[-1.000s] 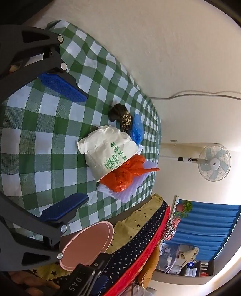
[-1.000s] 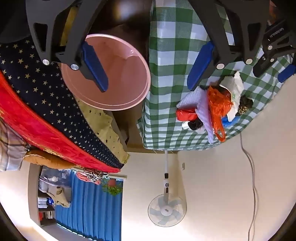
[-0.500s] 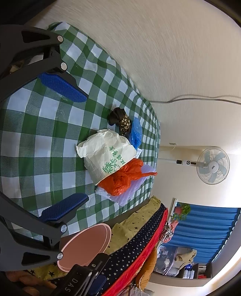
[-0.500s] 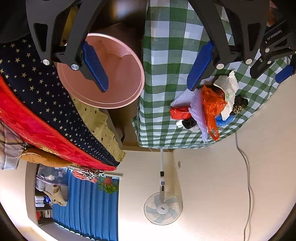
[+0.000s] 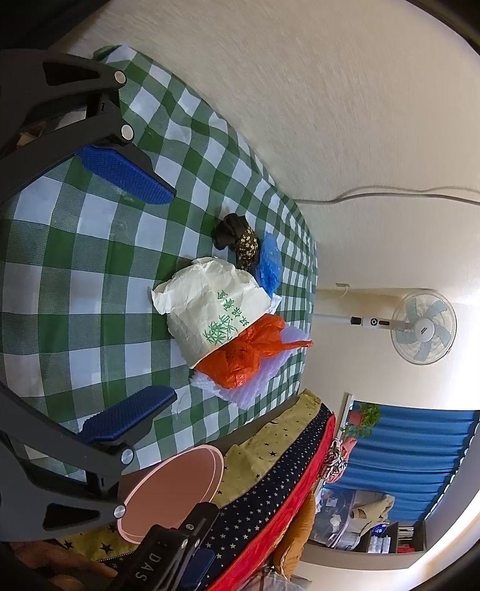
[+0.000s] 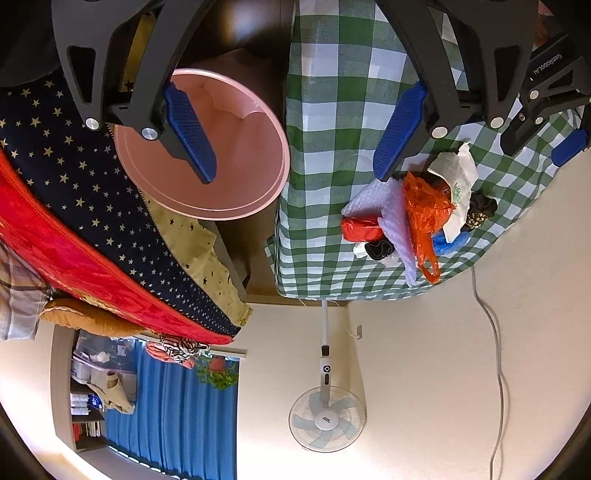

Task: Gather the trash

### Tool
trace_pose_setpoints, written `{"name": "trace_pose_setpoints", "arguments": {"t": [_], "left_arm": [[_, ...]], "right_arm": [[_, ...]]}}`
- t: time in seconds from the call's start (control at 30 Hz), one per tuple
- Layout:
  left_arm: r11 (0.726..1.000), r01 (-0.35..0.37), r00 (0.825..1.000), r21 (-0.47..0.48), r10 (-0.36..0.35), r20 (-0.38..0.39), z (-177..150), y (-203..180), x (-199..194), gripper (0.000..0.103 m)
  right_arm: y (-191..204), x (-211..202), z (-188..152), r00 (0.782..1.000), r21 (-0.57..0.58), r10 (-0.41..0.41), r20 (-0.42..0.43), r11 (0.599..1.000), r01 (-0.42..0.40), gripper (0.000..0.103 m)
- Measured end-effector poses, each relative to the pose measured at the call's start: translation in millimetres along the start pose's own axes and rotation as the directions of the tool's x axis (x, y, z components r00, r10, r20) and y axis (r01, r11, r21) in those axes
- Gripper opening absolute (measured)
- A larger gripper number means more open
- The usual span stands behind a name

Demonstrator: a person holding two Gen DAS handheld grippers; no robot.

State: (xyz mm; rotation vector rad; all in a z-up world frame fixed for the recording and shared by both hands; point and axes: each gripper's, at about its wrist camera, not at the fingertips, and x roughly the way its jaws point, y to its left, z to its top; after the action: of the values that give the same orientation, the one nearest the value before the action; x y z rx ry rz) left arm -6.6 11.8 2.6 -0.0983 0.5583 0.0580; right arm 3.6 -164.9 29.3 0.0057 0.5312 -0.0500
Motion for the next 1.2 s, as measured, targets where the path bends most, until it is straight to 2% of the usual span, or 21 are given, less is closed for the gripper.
{"name": "trace_pose_setpoints", "arguments": {"t": [0.77, 0.97, 1.2], "left_arm": [[1.000, 0.011, 1.000, -0.002, -0.011, 0.004, 1.6, -0.1, -0.5, 0.095], [1.000, 0.013, 1.000, -0.005, -0.013, 0.002, 1.9, -0.6, -0.7, 0.094], [1.000, 0.030, 1.000, -0.005, -0.030, -0.001, 1.3, -2.3, -2.6, 0.088]], "right_arm": [[5.1, -0.9, 1.0, 1.000, -0.010, 0.012, 0.004, 1.000, -0.012, 0.085], [5.1, -1.1, 2.0, 1.000, -0.008, 0.020, 0.003, 1.000, -0.020, 0.081], [3.4, -3.3, 3.1, 0.999, 0.000, 0.050, 0.008, 0.999, -0.050, 0.074]]}}
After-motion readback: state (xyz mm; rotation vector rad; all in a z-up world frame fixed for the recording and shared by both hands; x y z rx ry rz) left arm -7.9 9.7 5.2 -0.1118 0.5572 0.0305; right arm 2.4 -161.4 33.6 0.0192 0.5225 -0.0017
